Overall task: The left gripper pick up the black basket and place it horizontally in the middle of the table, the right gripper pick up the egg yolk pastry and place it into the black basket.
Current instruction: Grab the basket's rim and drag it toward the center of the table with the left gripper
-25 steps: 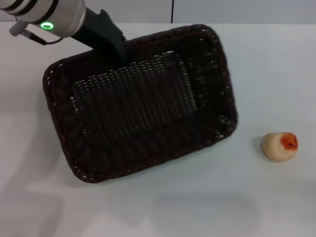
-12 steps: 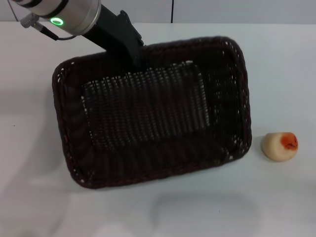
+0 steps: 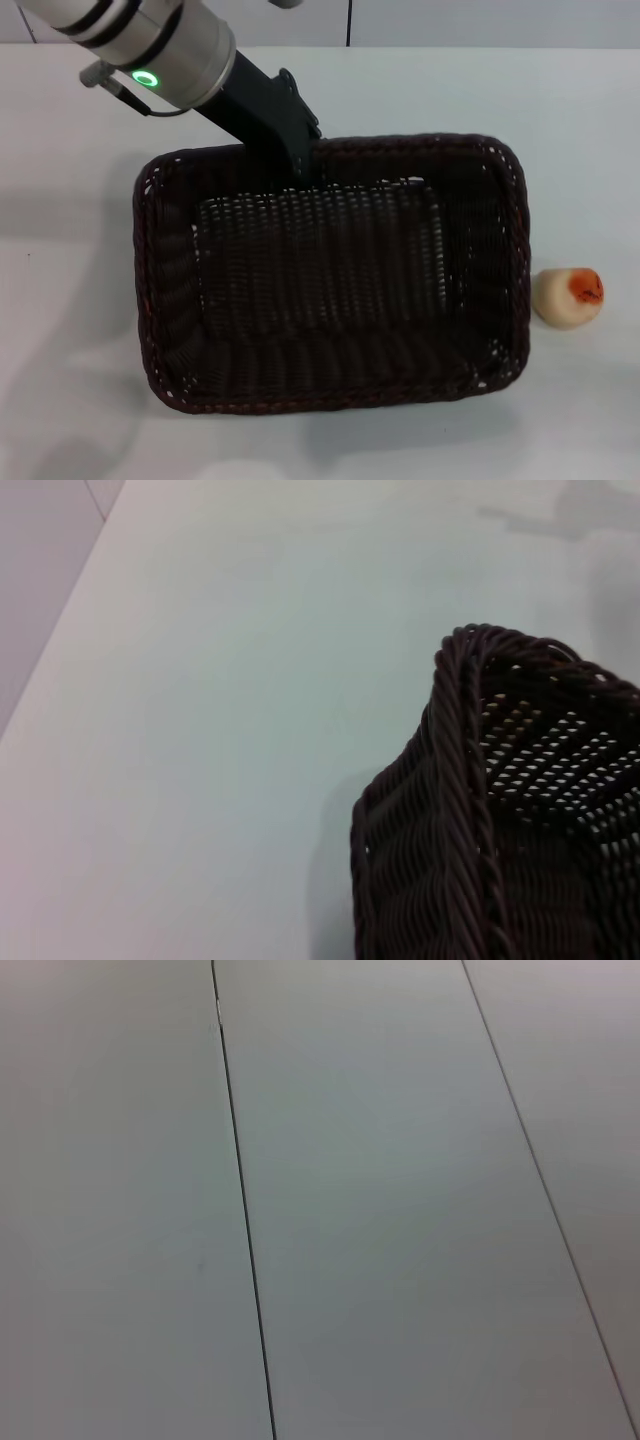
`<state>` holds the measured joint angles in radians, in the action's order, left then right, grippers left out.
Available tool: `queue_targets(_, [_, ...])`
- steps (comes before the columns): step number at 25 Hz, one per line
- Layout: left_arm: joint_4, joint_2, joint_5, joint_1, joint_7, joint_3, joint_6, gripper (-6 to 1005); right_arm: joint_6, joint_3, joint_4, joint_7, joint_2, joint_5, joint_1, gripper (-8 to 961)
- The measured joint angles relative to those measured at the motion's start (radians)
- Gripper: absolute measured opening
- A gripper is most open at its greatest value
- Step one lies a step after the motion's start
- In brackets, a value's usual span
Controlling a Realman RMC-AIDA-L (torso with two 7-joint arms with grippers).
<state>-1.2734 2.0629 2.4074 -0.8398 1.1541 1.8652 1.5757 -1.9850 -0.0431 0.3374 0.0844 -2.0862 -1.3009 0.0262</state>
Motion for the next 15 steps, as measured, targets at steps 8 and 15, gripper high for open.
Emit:
queue_targets(8, [0.073,0.002,0.004,-0.017,-0.003,-0.055,-0.087,210,0.000,0.002,0.000,-0.001,0.000,0.000,0.004,754])
queue_targets(15, [0.133,0.002,0.005,-0.045,-0.002,-0.080,-0.141,215,0.000,0.002,0.000,-0.002,0.000,0.000,0.003,753])
